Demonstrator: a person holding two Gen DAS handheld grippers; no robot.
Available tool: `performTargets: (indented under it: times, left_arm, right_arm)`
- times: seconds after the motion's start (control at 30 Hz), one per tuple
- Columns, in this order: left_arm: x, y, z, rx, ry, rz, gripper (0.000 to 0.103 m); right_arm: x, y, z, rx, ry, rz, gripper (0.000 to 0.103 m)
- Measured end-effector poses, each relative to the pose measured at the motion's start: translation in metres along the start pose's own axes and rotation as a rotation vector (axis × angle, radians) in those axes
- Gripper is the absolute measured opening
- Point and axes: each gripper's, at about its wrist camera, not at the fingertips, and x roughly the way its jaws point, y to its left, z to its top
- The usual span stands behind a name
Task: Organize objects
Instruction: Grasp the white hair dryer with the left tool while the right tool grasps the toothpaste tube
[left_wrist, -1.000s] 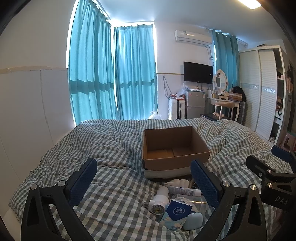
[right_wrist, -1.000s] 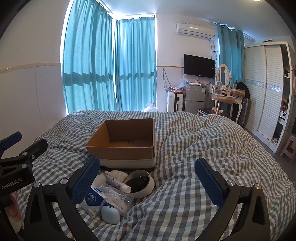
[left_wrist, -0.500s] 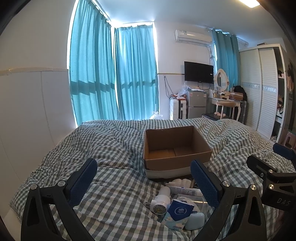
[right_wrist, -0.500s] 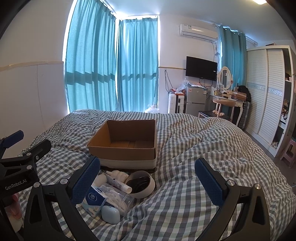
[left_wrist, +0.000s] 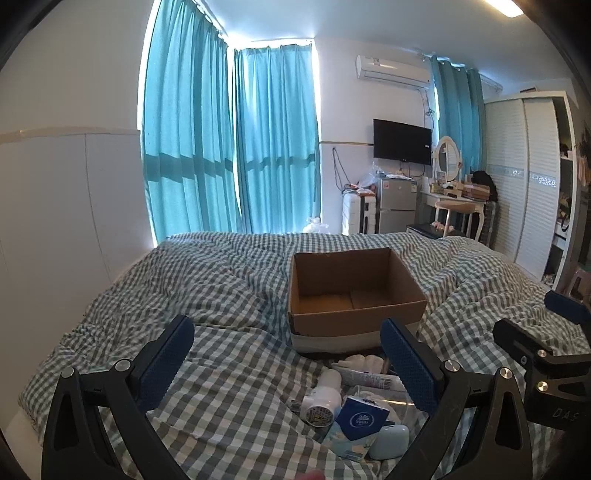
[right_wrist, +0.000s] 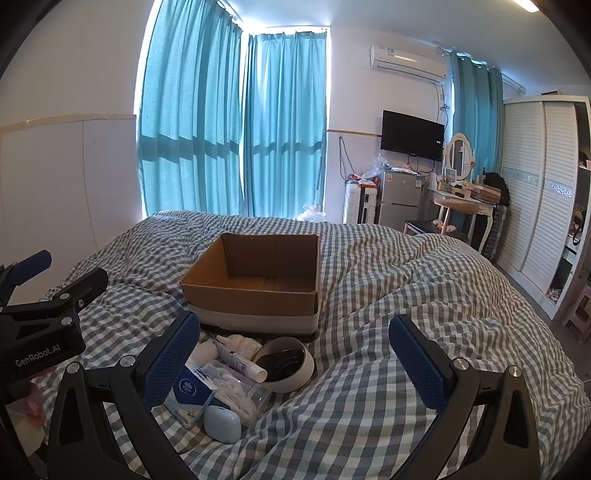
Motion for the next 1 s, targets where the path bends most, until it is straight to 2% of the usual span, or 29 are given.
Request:
performTargets:
  times: [0.17,0.5,0.83,1.0]
  left_arm:
    - [0.008,-0.006,0.004,-0.006,0.036,-0.024,0.103]
    - [0.056,-0.021,0.003,0.059,0.177,-0.031,0.103]
    - [0.12,-0.02,-0.018,0.095,0.348,-0.015,0.103]
    - [0.139,-0.019,-0.037,0.126,0.433,-0.01,0.103]
  right_arm:
    - [0.014,-0.002,0.002,-0.027,0.038,0.014,0.103]
    - [0.056,-0.012,0.002,-0.064,0.159,0.052,0.103]
    - [0.104,-0.026,0.002,-0.107,0.292,0.061,0.103]
    - [0.13,-0.03,-0.003,-0.111,0.366,0.089,0.103]
